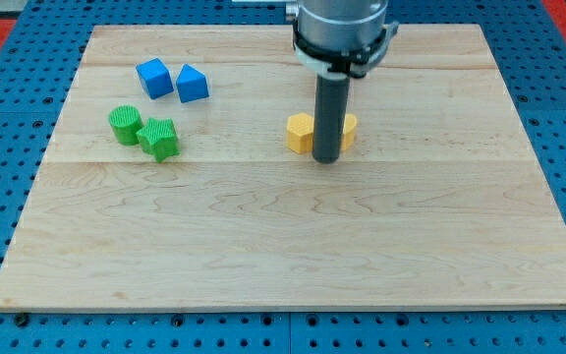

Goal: Form a line with yellow blocks below the red blocks

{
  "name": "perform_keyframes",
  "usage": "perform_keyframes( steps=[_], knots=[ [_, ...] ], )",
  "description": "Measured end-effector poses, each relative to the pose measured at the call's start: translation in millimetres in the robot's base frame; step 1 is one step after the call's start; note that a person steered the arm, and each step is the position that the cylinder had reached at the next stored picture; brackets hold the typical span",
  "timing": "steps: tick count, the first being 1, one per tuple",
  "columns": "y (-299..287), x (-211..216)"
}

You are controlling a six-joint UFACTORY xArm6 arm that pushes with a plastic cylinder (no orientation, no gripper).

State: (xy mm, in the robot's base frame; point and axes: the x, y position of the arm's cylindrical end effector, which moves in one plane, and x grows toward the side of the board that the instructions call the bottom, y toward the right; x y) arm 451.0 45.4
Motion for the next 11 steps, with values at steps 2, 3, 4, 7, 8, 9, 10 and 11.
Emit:
perform_keyframes(
  steps=[2, 3, 4, 7, 8, 9, 10, 11],
  knots=[
    [5.4, -0.4],
    [45.0, -12.9],
    [28.8, -34.3],
    [-7.4, -33.7],
    [-53.9, -33.4],
    [-56.1, -56.0],
    [-54.1, -70.9],
    [-32.5, -69.8]
  ],
)
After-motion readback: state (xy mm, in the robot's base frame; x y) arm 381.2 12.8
